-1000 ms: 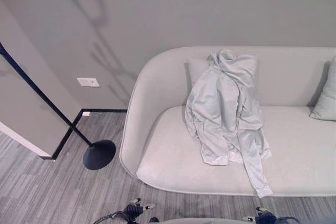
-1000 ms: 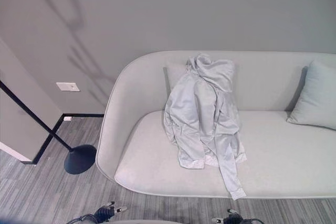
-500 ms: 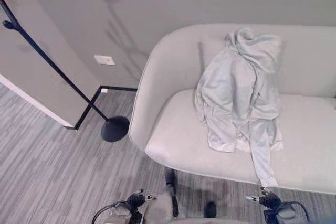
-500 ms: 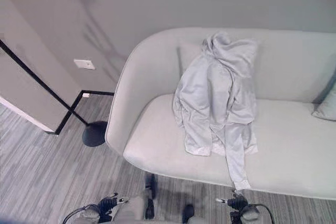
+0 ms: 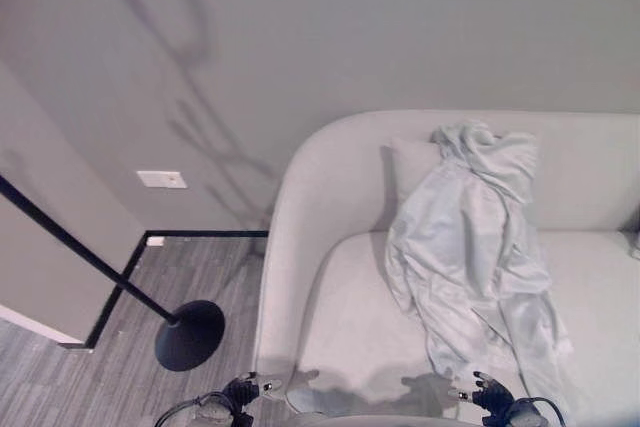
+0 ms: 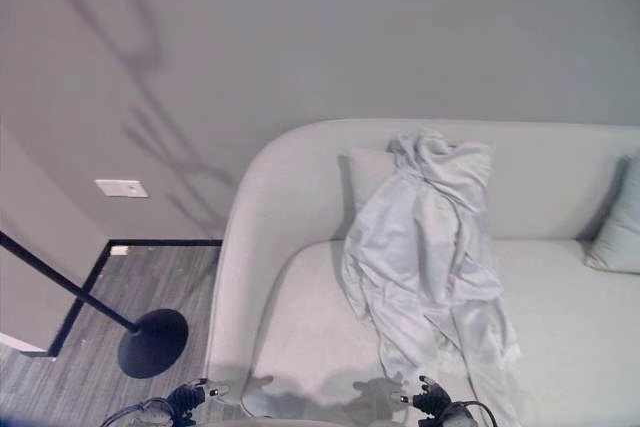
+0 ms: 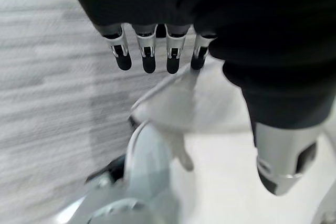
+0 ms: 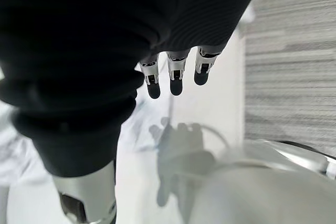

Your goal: Hang the clothes on the sofa on the clothes rack.

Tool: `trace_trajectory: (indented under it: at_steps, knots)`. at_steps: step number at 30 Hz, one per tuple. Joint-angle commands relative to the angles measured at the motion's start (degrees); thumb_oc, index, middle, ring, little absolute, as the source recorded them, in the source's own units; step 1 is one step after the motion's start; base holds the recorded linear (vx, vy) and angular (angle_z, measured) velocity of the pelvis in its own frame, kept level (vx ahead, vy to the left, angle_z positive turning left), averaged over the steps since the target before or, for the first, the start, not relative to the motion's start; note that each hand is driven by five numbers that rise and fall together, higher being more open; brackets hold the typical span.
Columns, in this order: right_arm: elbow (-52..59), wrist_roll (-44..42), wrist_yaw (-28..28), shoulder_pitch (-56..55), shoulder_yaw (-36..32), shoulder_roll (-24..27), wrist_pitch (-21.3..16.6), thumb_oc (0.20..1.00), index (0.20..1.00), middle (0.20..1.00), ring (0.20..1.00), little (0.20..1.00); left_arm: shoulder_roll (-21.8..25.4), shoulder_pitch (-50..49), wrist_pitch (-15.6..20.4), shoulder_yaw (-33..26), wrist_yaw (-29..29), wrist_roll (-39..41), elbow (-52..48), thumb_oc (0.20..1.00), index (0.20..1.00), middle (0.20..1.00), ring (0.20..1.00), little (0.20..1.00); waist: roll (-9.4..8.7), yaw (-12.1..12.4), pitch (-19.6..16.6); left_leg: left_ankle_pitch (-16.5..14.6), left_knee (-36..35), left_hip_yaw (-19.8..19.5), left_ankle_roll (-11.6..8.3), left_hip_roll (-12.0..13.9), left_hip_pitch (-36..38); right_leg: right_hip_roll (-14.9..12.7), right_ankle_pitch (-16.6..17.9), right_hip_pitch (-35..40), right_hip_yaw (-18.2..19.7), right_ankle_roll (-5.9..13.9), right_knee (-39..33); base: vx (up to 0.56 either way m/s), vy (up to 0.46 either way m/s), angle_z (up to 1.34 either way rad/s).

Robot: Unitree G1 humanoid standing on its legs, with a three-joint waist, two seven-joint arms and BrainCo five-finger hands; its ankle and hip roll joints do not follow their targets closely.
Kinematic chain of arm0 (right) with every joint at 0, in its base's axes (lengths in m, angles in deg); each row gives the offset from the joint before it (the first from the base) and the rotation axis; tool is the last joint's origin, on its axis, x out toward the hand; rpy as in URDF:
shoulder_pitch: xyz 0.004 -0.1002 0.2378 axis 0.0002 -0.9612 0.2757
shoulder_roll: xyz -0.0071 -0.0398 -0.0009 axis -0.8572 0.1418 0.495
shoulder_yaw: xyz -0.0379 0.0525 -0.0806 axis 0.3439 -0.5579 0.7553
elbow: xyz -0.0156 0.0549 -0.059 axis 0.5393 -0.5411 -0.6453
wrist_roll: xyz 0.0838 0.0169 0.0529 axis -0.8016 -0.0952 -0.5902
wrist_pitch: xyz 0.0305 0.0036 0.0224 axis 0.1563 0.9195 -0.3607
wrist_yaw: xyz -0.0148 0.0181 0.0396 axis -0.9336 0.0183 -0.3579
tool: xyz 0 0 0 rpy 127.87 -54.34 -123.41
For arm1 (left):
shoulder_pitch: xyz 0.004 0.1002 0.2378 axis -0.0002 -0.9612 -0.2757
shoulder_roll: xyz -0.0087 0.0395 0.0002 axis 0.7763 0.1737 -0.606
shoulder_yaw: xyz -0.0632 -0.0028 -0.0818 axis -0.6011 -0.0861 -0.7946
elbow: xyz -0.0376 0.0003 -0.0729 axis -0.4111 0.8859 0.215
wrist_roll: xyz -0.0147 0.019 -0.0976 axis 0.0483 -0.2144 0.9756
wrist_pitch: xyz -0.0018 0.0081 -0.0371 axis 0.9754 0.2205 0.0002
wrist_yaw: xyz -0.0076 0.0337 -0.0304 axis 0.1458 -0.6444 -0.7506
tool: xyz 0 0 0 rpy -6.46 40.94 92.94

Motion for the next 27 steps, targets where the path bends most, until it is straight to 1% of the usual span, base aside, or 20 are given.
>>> trace_trajectory:
  at_steps: [1,3,4,5,6,7,8,11,14,17,18,19,20,21,22,23,24,25,26,27]
  knots:
    - [2.37,0.24,-0.48,3.62,-2.72,3.66,-0.65,1.000,1.000,1.000,1.000,1.000,-0.13,1.34,0.14,-1.03,-0.72,-0.99,-0.34,1.000,1.000,1.000,1.000,1.000,0.13,0.19,5.39,1.30,-0.34,-3.94,-6.45,4.02,1.10,0.51,7.82,6.18,-1.74,-0.94,-16.77,0.11,-0.097,0.07]
    - [3.28,0.09,-0.90,3.46,-2.72,3.81,-0.51,1.000,1.000,1.000,1.000,1.000,-0.07,1.75,0.07,-0.24,-0.65,-0.87,-0.56,1.000,1.000,1.000,1.000,1.000,0.07,-0.90,5.75,0.17,-0.34,-5.74,-6.58,4.16,1.03,-0.49,8.53,3.42,-0.61,-0.90,-26.71,0.14,-0.121,0.31]
    - [3.28,0.09,-0.90,3.46,-2.72,3.81,-0.51,1.000,1.000,1.000,1.000,1.000,-0.07,1.75,0.07,-0.25,-0.65,-0.87,-0.56,1.000,1.000,1.000,1.000,1.000,0.08,-0.93,5.79,0.16,-0.34,-5.76,-6.58,4.16,1.08,-0.48,8.54,3.50,-0.63,-0.90,-26.74,0.16,-0.122,0.36]
    - [1.00,0.38,-2.00,4.49,-0.39,5.07,-0.23,1.000,1.000,1.000,1.000,1.000,1.04,3.09,-0.73,2.20,-1.52,-1.56,0.91,1.000,1.000,1.000,1.000,1.000,0.46,-2.36,6.76,0.07,-0.34,-7.24,-6.36,5.08,1.54,-1.16,9.10,1.06,1.30,-0.55,-31.85,0.11,-0.126,0.38]
    - [0.76,0.67,-1.62,4.13,-0.75,4.46,-0.55,1.000,1.000,1.000,1.000,1.000,1.19,3.43,0.05,2.14,-0.64,-0.83,0.60,1.000,1.000,1.000,1.000,1.000,-0.24,-2.32,6.34,-0.11,-0.34,-7.20,-6.45,5.07,1.04,-1.97,10.07,1.38,1.97,-0.30,-33.11,0.14,-0.207,0.50]
    - [1.69,0.50,-1.16,2.51,-1.63,3.63,-0.84,1.000,1.000,1.000,1.000,1.000,1.04,3.26,-0.43,1.22,-0.59,-0.46,-1.83,1.000,1.000,1.000,1.000,1.000,-1.19,-2.16,5.75,-0.27,-0.34,-7.35,-6.53,5.22,0.81,-1.79,10.57,1.86,2.06,-0.28,-32.90,0.10,-0.286,0.88]
    - [4.34,0.39,-0.67,1.66,-3.11,3.69,-0.82,1.000,1.000,1.000,1.000,1.000,0.48,2.72,-0.02,-0.38,-0.38,0.98,-4.96,1.000,1.000,1.000,1.000,1.000,-2.23,-1.93,5.82,0.11,-0.34,-7.48,-6.40,5.89,0.60,-1.27,11.64,1.68,1.70,0.38,-33.16,0.12,-0.302,0.86]
    - [3.77,-0.04,-0.80,1.55,-3.99,3.91,-1.09,1.000,1.000,1.000,1.000,1.000,-0.10,2.22,0.03,-0.87,-0.56,0.94,-6.18,1.000,1.000,1.000,1.000,1.000,-2.54,-1.51,5.30,0.71,-0.34,-7.62,-6.73,6.93,-0.39,-0.60,11.07,1.48,0.75,0.72,-33.61,0.06,-0.168,0.31]
    - [3.73,-0.05,-0.97,1.34,-4.88,4.49,-1.28,1.000,1.000,1.000,1.000,1.000,-0.20,2.14,-0.19,-0.74,-0.72,0.71,-9.35,1.000,1.000,1.000,1.000,1.000,-2.28,-1.34,4.70,1.00,-0.34,-7.78,-7.06,8.01,-1.70,0.21,10.28,1.09,-0.23,0.95,-33.61,0.05,-0.168,0.14]
    - [5.28,0.44,-1.01,0.30,-6.61,5.75,-1.79,1.000,1.000,1.000,1.000,1.000,0.86,1.26,-0.69,-1.56,-0.81,1.34,-20.72,1.000,1.000,1.000,1.000,1.000,-1.54,-1.12,3.88,1.37,-0.34,-8.03,-7.10,8.89,-2.03,1.23,9.71,1.44,-1.40,1.15,-33.61,0.08,-0.113,0.04]
    - [5.30,0.44,-1.01,0.27,-6.60,5.75,-1.78,1.000,1.000,1.000,1.000,1.000,0.87,1.22,-0.73,-1.56,-0.81,1.35,-20.79,1.000,1.000,1.000,1.000,1.000,-1.53,-1.12,3.87,1.37,-0.34,-8.03,-7.10,8.90,-2.02,1.23,9.70,1.45,-1.40,1.15,-33.61,0.05,-0.056,0.18]
    - [8.87,0.46,-0.63,-0.22,-7.82,6.57,-2.08,1.000,1.000,1.000,1.000,1.000,2.51,0.57,-0.93,-2.04,-0.94,1.53,-27.07,1.000,1.000,1.000,1.000,1.000,-1.41,-1.13,3.80,1.54,-0.34,-7.90,-7.10,9.12,-1.82,1.52,9.80,1.47,-1.55,1.22,-33.61,0.03,-0.036,0.18]
    - [8.91,0.46,-0.62,-0.26,-7.83,6.57,-2.06,1.000,1.000,1.000,1.000,1.000,2.52,0.52,-0.97,-2.04,-0.93,1.53,-27.13,1.000,1.000,1.000,1.000,1.000,-1.40,-1.12,3.80,1.53,-0.34,-7.89,-7.10,9.13,-1.79,1.53,9.79,1.49,-1.54,1.21,-33.61,0.05,-0.051,0.15]
    - [11.22,0.56,-0.60,-0.66,-8.84,7.51,-2.39,1.000,1.000,1.000,1.000,1.000,3.62,-0.08,-1.22,-2.46,-0.81,1.62,-31.30,1.000,1.000,1.000,1.000,1.000,-1.36,-1.19,3.77,1.60,-0.34,-7.87,-7.09,9.21,-1.64,1.71,9.80,1.57,-1.63,1.24,-33.61,0.02,-0.016,0.03]
    - [11.22,0.56,-0.60,-0.66,-8.84,7.51,-2.39,1.000,1.000,1.000,1.000,1.000,3.63,-0.08,-1.22,-2.46,-0.81,1.62,-31.30,1.000,1.000,1.000,1.000,1.000,-1.36,-1.19,3.77,1.60,-0.34,-7.87,-7.09,9.21,-1.64,1.71,9.80,1.58,-1.63,1.24,-33.61,0.03,-0.021,-0.03]
    - [12.82,0.35,-0.79,-0.75,-10.02,8.28,-2.61,1.000,1.000,1.000,1.000,1.000,4.34,-0.50,-1.39,-2.84,-0.47,1.89,-34.52,1.000,1.000,1.000,1.000,1.000,-1.29,-1.31,3.72,1.60,-0.34,-7.79,-7.07,9.25,-1.54,1.85,9.78,1.63,-1.66,1.28,-33.61,0.04,-0.020,-0.06]
    - [16.97,0.44,-1.24,-0.64,-12.32,9.77,-2.82,1.000,1.000,1.000,1.000,1.000,6.17,-0.76,-1.62,-3.58,-0.08,2.06,-40.98,1.000,1.000,1.000,1.000,1.000,-1.16,-1.65,3.71,1.52,-0.34,-7.60,-7.02,9.30,-1.41,2.02,9.86,1.43,-1.74,1.38,-33.61,0.05,-0.025,-0.03]
    - [19.65,0.32,-1.49,-0.76,-13.46,10.49,-2.86,1.000,1.000,1.000,1.000,1.000,7.16,-0.59,-1.80,-3.69,0.16,2.35,-44.24,1.000,1.000,1.000,1.000,1.000,-1.08,-1.89,3.85,1.41,-0.34,-7.49,-7.05,9.33,-1.12,2.16,9.97,1.42,-1.66,1.44,-33.61,0.05,-0.027,-0.03]
    - [26.08,0.35,-1.79,-1.45,-15.92,11.74,-2.84,1.000,1.000,1.000,1.000,1.000,9.14,0.39,-1.95,-3.55,0.51,2.64,-50.17,1.000,1.000,1.000,1.000,1.000,-1.08,-2.35,3.98,1.29,-0.34,-7.25,-7.07,9.33,-0.76,2.23,10.11,1.23,-1.70,1.51,-33.61,0.00,0.000,0.00]
    - [26.09,0.35,-1.79,-1.45,-15.92,11.74,-2.84,1.000,1.000,1.000,1.000,1.000,9.14,0.39,-1.95,-3.55,0.51,2.64,-50.17,1.000,1.000,1.000,1.000,1.000,-1.08,-2.34,4.00,1.29,-0.34,-7.24,-7.07,9.33,-0.74,2.23,10.11,1.24,-1.70,1.51,-33.61,0.03,-0.014,-0.01]
